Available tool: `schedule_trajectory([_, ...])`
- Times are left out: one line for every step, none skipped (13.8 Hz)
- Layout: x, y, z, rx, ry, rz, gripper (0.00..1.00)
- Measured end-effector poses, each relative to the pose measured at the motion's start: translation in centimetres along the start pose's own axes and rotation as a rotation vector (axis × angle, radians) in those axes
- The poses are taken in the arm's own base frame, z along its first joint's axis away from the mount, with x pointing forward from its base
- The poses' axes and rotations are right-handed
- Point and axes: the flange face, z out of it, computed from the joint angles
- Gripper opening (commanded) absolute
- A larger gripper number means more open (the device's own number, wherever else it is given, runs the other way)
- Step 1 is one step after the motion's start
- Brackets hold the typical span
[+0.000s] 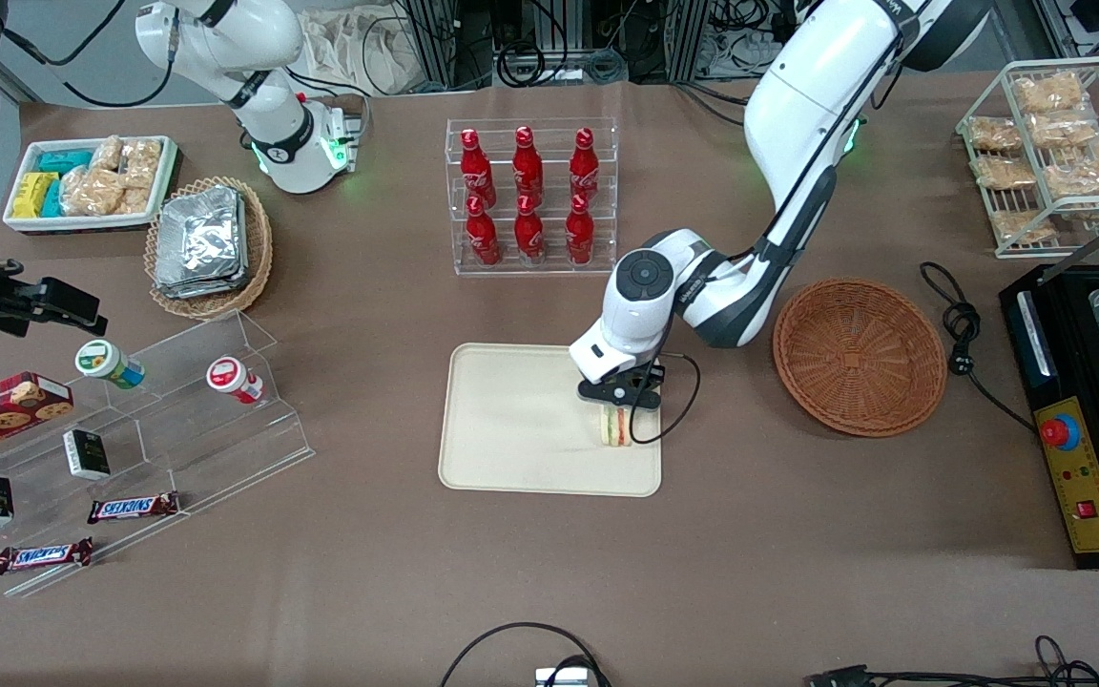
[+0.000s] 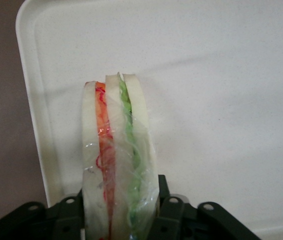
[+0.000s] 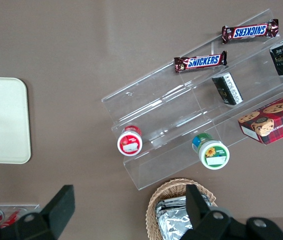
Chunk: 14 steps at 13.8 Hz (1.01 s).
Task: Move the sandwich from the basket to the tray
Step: 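Lower the sandwich onto the tray and open the left gripper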
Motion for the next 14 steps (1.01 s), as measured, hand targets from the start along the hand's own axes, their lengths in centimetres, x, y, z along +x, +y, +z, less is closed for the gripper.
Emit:
schedule_trajectory([0.0,0.0,0.0,0.0,0.0,-0.001,0.9])
schedule_trajectory([0.1,0.0,-0.1,-0.001,0.003,-0.006,0.93])
schedule_trajectory([0.5,0.1,-0.4,-0.005,0.011,-0.02,0.95])
schedule_trajectory([1.1,0.2,-0.9,-0.011,0.024,-0.039,0.95])
schedule_trajectory([1.7,0.3,-1.5,-0.017,0.037,-0.056,0.97])
schedule_trajectory([2.3,0.3,-2.1,-0.019,0.046,-0.067,0.97])
schedule_trajectory([2.8,0.2,-2.6,-0.015,0.048,-0.077,0.97])
schedule_trajectory([3.5,0.1,-3.3,-0.006,0.046,-0.088,0.98])
schedule_trajectory([4.3,0.0,-4.1,0.004,0.043,-0.102,0.98])
schedule_trajectory([5.1,0.0,-5.3,0.01,0.04,-0.12,0.99])
schedule_trajectory([6.1,-0.1,-6.6,0.014,0.033,-0.142,1.0])
schedule_trajectory([6.9,-0.2,-7.9,0.02,0.022,-0.164,1.0])
schedule_trajectory([7.6,-0.4,-9.2,0.033,0.006,-0.187,1.0])
schedule_trajectory([8.4,-0.9,-10.6,0.052,-0.008,-0.212,1.0])
